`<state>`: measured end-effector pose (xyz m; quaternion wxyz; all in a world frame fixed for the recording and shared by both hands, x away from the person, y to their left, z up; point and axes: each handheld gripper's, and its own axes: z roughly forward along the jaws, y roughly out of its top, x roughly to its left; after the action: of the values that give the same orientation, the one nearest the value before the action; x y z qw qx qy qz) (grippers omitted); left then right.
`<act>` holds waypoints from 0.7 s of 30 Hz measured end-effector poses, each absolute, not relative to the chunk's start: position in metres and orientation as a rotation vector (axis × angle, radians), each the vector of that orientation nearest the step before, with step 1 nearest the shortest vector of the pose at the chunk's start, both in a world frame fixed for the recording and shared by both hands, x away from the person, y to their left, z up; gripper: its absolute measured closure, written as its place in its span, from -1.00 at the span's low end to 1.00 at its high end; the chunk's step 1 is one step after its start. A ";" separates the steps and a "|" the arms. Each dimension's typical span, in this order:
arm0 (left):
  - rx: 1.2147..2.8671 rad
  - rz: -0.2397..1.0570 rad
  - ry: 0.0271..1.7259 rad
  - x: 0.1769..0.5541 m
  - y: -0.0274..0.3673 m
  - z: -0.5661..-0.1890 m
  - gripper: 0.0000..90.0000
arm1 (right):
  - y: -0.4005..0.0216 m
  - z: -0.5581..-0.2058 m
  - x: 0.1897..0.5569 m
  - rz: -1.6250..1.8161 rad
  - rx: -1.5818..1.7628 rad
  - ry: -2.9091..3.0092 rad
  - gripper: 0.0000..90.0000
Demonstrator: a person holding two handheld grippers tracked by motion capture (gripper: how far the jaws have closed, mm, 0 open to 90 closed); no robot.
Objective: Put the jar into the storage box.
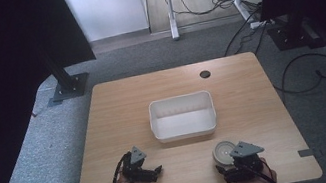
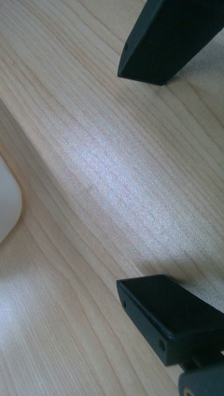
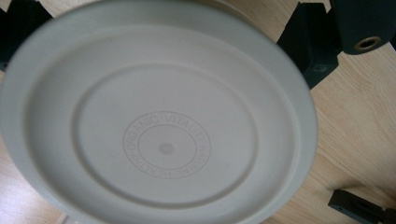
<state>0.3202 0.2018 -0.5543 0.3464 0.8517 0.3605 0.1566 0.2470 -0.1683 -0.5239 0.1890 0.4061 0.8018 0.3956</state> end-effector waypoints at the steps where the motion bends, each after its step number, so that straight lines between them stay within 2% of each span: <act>1: 2.210 0.406 0.935 0.320 0.202 -0.554 -0.97 | -0.167 -0.524 0.248 1.113 1.137 2.256 -0.79; 21: 2.210 0.406 0.935 0.320 0.202 -0.554 -0.97 | -0.139 -0.519 0.264 1.136 1.091 2.273 -0.79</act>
<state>0.3202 0.2019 -0.5543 0.3464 0.8518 0.3604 0.1566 0.2641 -0.1390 -0.5185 0.1870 0.3874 0.8075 0.4036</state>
